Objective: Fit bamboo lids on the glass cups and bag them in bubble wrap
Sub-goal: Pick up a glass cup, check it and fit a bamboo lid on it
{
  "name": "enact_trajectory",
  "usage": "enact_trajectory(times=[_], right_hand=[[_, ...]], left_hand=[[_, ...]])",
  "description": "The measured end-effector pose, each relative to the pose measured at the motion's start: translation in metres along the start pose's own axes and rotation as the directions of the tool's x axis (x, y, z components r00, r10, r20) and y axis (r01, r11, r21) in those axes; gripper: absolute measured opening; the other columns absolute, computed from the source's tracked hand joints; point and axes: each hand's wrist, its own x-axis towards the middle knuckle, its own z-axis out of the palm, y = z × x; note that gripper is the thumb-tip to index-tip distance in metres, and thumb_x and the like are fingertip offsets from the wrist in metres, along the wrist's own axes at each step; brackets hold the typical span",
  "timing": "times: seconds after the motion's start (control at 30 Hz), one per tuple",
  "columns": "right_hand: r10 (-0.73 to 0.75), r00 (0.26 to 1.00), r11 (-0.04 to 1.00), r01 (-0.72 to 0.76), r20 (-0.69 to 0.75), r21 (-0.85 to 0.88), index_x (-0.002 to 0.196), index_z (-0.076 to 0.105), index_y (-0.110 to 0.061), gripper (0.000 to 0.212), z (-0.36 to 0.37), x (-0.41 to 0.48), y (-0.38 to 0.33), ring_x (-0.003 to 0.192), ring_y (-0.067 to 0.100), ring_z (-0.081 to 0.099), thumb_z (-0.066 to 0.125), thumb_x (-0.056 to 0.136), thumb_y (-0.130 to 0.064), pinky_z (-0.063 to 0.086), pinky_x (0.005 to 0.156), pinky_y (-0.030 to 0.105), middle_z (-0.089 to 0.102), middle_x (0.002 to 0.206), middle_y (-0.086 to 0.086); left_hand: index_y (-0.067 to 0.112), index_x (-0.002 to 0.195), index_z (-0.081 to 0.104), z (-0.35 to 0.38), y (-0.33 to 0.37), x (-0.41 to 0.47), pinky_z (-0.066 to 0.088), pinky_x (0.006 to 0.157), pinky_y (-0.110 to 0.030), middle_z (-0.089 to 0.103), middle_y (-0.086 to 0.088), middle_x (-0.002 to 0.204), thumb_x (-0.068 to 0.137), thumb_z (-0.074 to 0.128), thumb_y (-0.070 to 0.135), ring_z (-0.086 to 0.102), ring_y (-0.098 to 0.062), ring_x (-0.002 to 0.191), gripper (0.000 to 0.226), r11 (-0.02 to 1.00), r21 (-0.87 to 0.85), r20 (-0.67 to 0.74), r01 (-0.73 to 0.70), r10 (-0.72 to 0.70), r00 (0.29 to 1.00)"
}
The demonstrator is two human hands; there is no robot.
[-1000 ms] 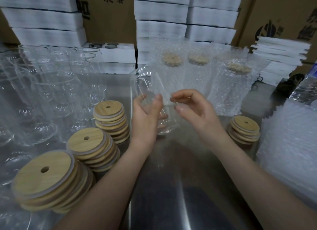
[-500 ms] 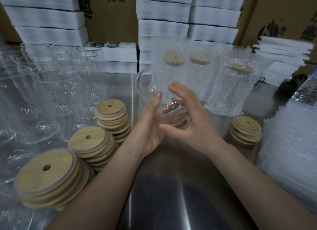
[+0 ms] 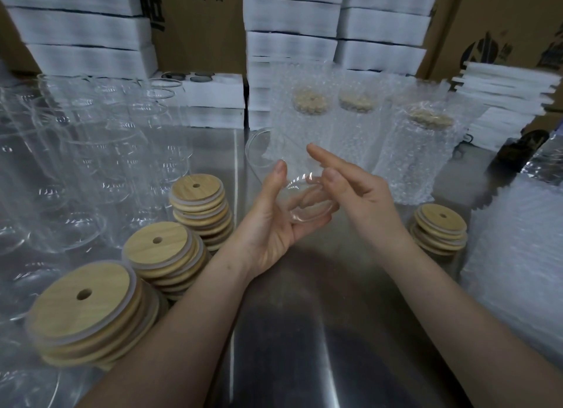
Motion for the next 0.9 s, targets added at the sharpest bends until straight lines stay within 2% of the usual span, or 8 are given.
enact_trajectory(times=[0.13, 0.23, 0.3, 0.4, 0.53, 0.63, 0.73, 0.9], right_hand=[[0.062, 0.992, 0.991, -0.074, 0.113, 0.108, 0.119, 0.061, -0.035, 0.032, -0.012, 0.005, 0.003, 0.133, 0.018, 0.05, 0.055, 0.088, -0.03, 0.047, 0.097, 0.02, 0.063, 0.127, -0.024], [0.066, 0.982, 0.989, -0.088, 0.178, 0.119, 0.126, 0.055, -0.034, 0.043, -0.019, 0.007, 0.005, 0.131, 0.017, 0.046, 0.06, 0.086, -0.02, 0.052, 0.088, 0.023, 0.058, 0.132, -0.014], [0.064, 0.978, 0.993, -0.083, 0.199, 0.087, 0.124, 0.057, -0.035, 0.047, -0.023, 0.008, 0.006, 0.131, 0.012, 0.047, 0.07, 0.083, -0.016, 0.052, 0.096, 0.032, 0.058, 0.132, -0.017], [0.057, 0.979, 0.998, -0.063, 0.193, 0.027, 0.119, 0.062, -0.04, 0.058, -0.023, 0.009, 0.008, 0.117, 0.004, 0.056, 0.076, 0.072, -0.009, 0.052, 0.096, 0.029, 0.055, 0.137, -0.021], [0.021, 0.991, 0.993, -0.005, 0.131, -0.12, 0.122, 0.055, -0.052, 0.074, -0.015, 0.005, 0.007, 0.103, 0.008, 0.058, 0.085, 0.063, -0.019, 0.054, 0.084, 0.024, 0.053, 0.137, -0.024], [-0.044, 0.996, 0.967, 0.062, 0.075, -0.248, 0.124, 0.05, -0.05, 0.077, -0.007, 0.003, 0.005, 0.093, 0.019, 0.061, 0.088, 0.059, -0.033, 0.056, 0.077, 0.03, 0.053, 0.131, -0.025], [-0.106, 0.994, 0.936, 0.109, 0.027, -0.334, 0.118, 0.046, -0.047, 0.075, -0.001, 0.001, 0.005, 0.086, 0.011, 0.058, 0.083, 0.053, -0.051, 0.051, 0.074, 0.024, 0.05, 0.126, -0.025], [-0.176, 0.982, 0.908, 0.135, -0.069, -0.397, 0.116, 0.041, -0.023, 0.086, 0.009, -0.001, 0.01, 0.089, 0.0, 0.046, 0.081, 0.049, -0.059, 0.041, 0.078, 0.022, 0.043, 0.121, -0.019]], left_hand=[[0.018, 0.112, 0.074, 0.002, 0.002, -0.001, 0.051, 0.096, -0.031, 0.063, -0.021, 0.127, 0.087, 0.041, 0.069, 0.058, -0.033, 0.123, 0.066, 0.996, -0.083, -0.009, 0.014, -0.015, 1.0], [0.013, 0.108, 0.076, 0.001, 0.003, -0.001, 0.055, 0.088, -0.03, 0.066, -0.021, 0.122, 0.08, 0.049, 0.071, 0.064, -0.03, 0.115, 0.069, 0.988, -0.15, 0.016, 0.023, -0.021, 1.0], [0.007, 0.113, 0.073, 0.001, 0.002, -0.001, 0.056, 0.084, -0.03, 0.067, -0.021, 0.121, 0.077, 0.053, 0.07, 0.066, -0.029, 0.111, 0.076, 0.98, -0.196, 0.037, 0.029, -0.023, 0.999], [0.0, 0.128, 0.059, 0.001, 0.003, 0.0, 0.058, 0.079, -0.03, 0.064, -0.023, 0.123, 0.073, 0.057, 0.07, 0.068, -0.03, 0.107, 0.089, 0.97, -0.243, 0.024, 0.029, -0.024, 0.999], [-0.002, 0.135, 0.05, 0.004, 0.002, 0.0, 0.06, 0.078, -0.03, 0.054, -0.028, 0.135, 0.07, 0.055, 0.072, 0.07, -0.029, 0.096, 0.099, 0.958, -0.284, 0.021, 0.052, -0.048, 0.999], [0.002, 0.138, 0.046, 0.006, 0.001, 0.001, 0.051, 0.097, -0.033, 0.053, -0.025, 0.138, 0.072, 0.049, 0.074, 0.063, -0.033, 0.114, 0.097, 0.959, -0.275, 0.016, 0.068, -0.066, 0.998], [0.003, 0.139, 0.045, 0.008, 0.001, 0.0, 0.05, 0.099, -0.033, 0.055, -0.024, 0.136, 0.077, 0.042, 0.072, 0.063, -0.032, 0.114, 0.093, 0.962, -0.266, 0.025, 0.063, -0.058, 0.998], [0.001, 0.148, 0.03, 0.013, -0.002, -0.003, 0.053, 0.096, -0.032, 0.056, -0.024, 0.132, 0.085, 0.038, 0.07, 0.063, -0.029, 0.113, 0.094, 0.961, -0.263, 0.067, 0.081, -0.066, 0.996]])
